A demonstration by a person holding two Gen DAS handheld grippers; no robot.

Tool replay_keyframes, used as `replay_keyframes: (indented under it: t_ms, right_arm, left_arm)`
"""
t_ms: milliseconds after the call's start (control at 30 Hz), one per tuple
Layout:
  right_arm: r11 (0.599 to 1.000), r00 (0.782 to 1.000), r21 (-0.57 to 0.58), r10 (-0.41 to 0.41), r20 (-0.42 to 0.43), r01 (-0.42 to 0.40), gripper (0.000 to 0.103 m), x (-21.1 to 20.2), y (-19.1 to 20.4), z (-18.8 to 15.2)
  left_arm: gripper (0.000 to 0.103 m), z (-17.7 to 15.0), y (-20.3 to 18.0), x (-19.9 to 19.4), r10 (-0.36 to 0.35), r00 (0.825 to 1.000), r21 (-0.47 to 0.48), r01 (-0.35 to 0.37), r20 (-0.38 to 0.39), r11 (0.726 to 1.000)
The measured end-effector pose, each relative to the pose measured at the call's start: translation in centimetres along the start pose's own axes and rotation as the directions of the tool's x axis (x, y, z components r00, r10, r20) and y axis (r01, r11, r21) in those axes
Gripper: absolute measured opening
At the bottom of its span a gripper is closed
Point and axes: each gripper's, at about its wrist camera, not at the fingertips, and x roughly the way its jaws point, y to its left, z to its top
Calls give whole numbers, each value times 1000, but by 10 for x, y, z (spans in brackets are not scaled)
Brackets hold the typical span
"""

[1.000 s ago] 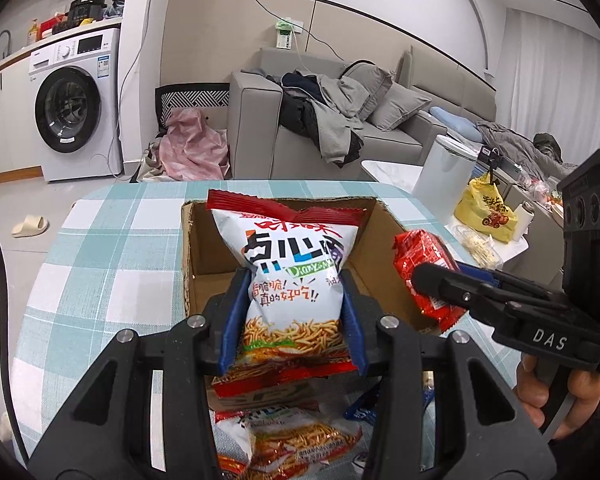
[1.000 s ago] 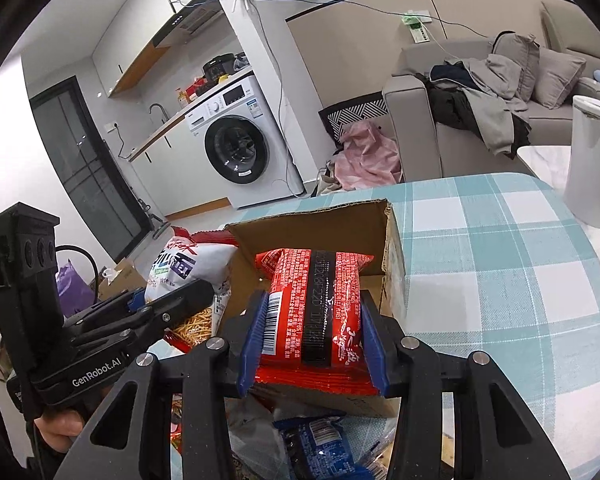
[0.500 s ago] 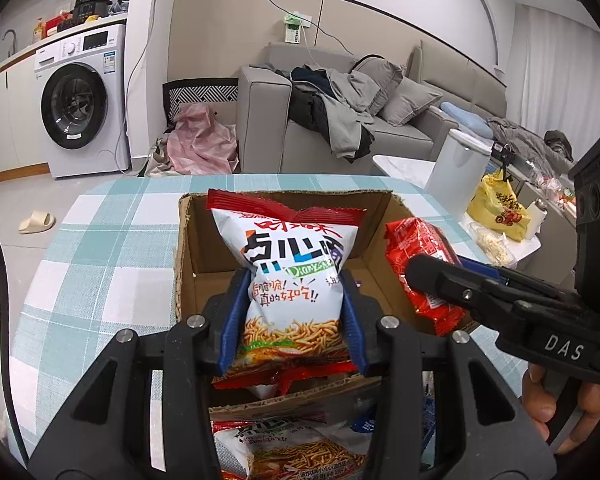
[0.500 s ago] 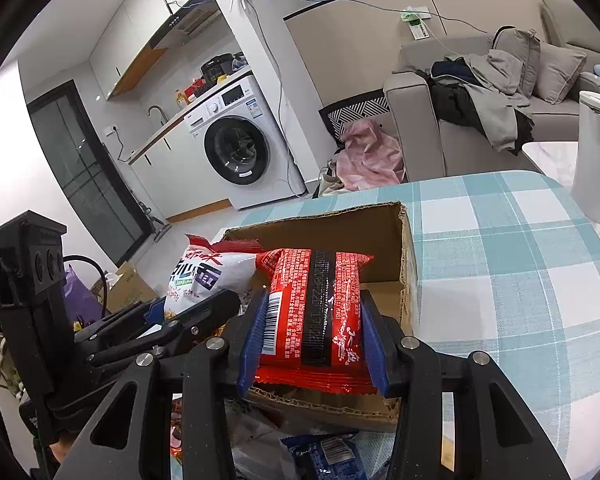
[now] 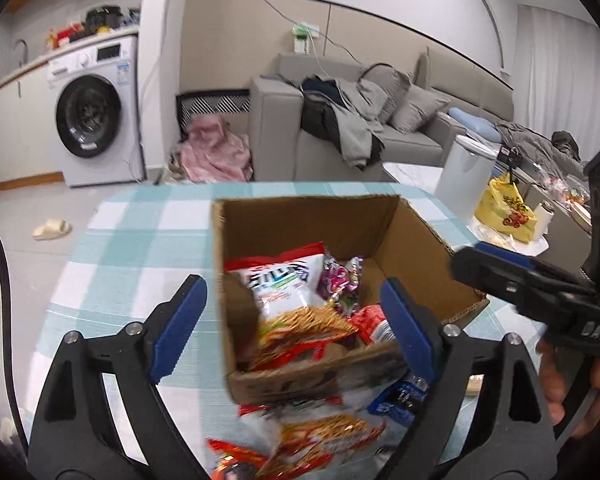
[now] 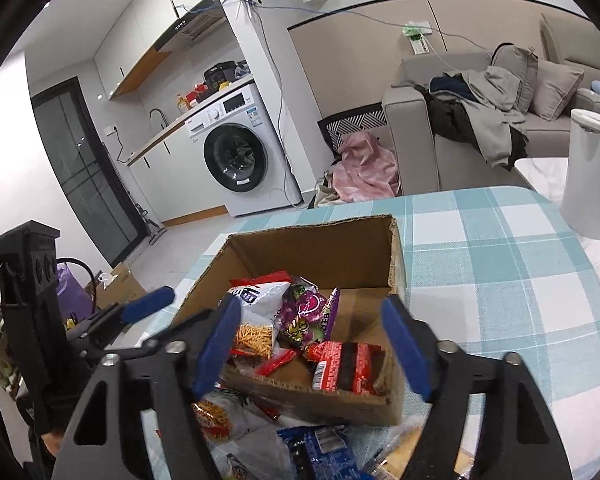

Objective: Organize snacks
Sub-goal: 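Open both tools to drop the packs into the box, then move both tools down toward the red biscuit pack and cracker pack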

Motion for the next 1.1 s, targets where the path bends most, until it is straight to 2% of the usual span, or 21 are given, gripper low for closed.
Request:
replay_keyframes:
  t_ms: [67, 100, 300, 633, 767, 1100]
  right_arm:
    - [1000, 1000, -9, -7, 9, 7, 102, -10, -1, -3]
    - [1000, 1000, -14, -9, 7, 9, 102, -13, -1, -3]
    - [997, 998, -71, -28, -57, 24, 103, -31, -1, -17]
    - [997, 992, -69, -45, -117, 37, 103, -45, -9, -41]
    - [997, 989, -75, -46, -142, 35, 103, -51, -12, -49]
    - [992, 973, -74, -118, -201, 105, 103, -55, -33, -52]
  left_arm:
    - [100, -2, 5, -11, 0, 1000, -8, 0, 7, 1000]
    - [102, -3, 8, -18, -2, 1000, -15, 2, 17, 1000]
    - [102, -20, 17, -53, -12, 1000, 15, 12, 14, 1000]
    - [102, -46, 31, -91, 20, 1000, 3, -20, 2, 1000]
    - [102, -53, 37, -93, 41, 999, -5, -41, -16, 999]
    - [102, -59, 38, -83, 61, 997, 35, -59, -48, 998]
